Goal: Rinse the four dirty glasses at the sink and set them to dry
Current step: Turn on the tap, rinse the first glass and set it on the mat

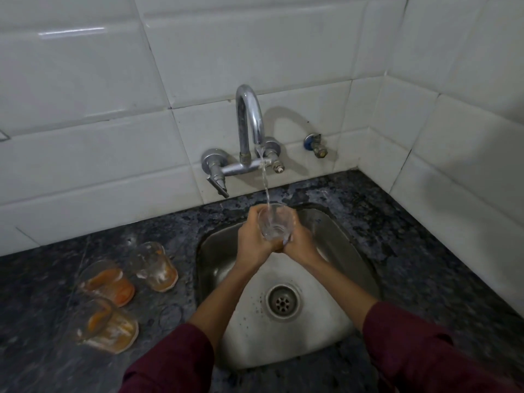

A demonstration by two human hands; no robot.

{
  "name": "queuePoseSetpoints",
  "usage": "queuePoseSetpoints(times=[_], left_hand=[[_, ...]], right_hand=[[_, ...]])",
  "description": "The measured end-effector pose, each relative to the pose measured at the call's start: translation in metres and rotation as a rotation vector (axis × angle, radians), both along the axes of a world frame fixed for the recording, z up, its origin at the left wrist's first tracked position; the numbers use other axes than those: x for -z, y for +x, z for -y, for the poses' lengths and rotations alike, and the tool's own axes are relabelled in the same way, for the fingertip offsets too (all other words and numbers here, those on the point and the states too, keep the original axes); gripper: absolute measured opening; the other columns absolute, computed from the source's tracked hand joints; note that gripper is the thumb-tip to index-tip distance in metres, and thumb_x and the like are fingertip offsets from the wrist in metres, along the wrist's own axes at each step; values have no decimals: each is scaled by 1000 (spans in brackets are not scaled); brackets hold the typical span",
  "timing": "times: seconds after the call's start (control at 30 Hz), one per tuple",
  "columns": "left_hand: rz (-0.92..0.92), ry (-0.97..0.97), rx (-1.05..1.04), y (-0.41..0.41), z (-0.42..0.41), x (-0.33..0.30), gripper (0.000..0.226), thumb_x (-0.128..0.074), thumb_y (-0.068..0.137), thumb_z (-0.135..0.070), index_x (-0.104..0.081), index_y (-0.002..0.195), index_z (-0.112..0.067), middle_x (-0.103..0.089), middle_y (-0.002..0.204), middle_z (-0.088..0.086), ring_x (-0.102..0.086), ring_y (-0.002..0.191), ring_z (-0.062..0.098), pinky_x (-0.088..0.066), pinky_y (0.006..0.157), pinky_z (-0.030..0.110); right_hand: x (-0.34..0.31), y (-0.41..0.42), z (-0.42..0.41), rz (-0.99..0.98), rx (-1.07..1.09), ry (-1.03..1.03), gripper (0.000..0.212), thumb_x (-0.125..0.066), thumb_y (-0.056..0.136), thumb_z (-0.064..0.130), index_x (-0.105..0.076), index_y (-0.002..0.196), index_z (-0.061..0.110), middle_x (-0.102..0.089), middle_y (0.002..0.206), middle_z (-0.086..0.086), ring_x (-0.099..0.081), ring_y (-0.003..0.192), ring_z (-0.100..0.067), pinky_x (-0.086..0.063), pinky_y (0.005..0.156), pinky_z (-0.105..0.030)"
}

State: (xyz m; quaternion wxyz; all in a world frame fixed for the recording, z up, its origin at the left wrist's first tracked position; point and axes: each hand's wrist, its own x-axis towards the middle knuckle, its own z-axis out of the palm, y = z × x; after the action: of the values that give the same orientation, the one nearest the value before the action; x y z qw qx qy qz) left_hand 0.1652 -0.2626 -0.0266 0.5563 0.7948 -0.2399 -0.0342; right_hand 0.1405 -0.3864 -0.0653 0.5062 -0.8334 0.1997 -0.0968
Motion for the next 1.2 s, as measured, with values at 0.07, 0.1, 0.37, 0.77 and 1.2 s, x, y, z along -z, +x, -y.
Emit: queuePoseSetpoints(times=[0.07,0.1,0.37,0.77,1.2], left_hand=[[86,28,-9,2,-2,-5,70,-84,58,-9,-51,119,-24,-62,103,-11,-61,95,7,-43,78,4],[108,35,2,5,-4,-6,70,-84,59,-10,-52,121,-24,-63,106,-10,-62,98,8,-44,82,8],[-88,-61,-103,24,-31,-1,51,-63,86,-42,-47,126,-14,-60,117,1,-62,106,17,-52,89,30],[-1,307,-511,82,-10,-40,33,-41,100,-28,-37,120,-2,-60,111,21,-58,94,38,-39,70,38],[215,931,-287,39,-35,-46,23,-48,91,-11,-56,109,0,-63,108,23,-61,100,43,-49,79,46]], right_hand=[[-2,2,-12,59,3,76,46,-58,82,2,-50,124,20,-61,104,5,-61,100,-13,-49,88,-24],[-7,3,-18,88,21,170,43,-54,86,1,-50,126,17,-61,109,0,-60,108,-22,-49,93,-29],[-5,-16,-22,30,-245,530,74,-77,61,-3,-45,118,33,-56,119,-1,-57,109,-19,-53,85,-37],[-62,-46,48,-358,-411,-404,82,-85,57,31,-42,127,28,-52,122,-1,-50,107,-17,-43,83,-27],[-90,-52,20,-366,-538,-822,67,-85,59,33,-47,114,28,-44,112,0,-48,99,-20,-43,74,-33]])
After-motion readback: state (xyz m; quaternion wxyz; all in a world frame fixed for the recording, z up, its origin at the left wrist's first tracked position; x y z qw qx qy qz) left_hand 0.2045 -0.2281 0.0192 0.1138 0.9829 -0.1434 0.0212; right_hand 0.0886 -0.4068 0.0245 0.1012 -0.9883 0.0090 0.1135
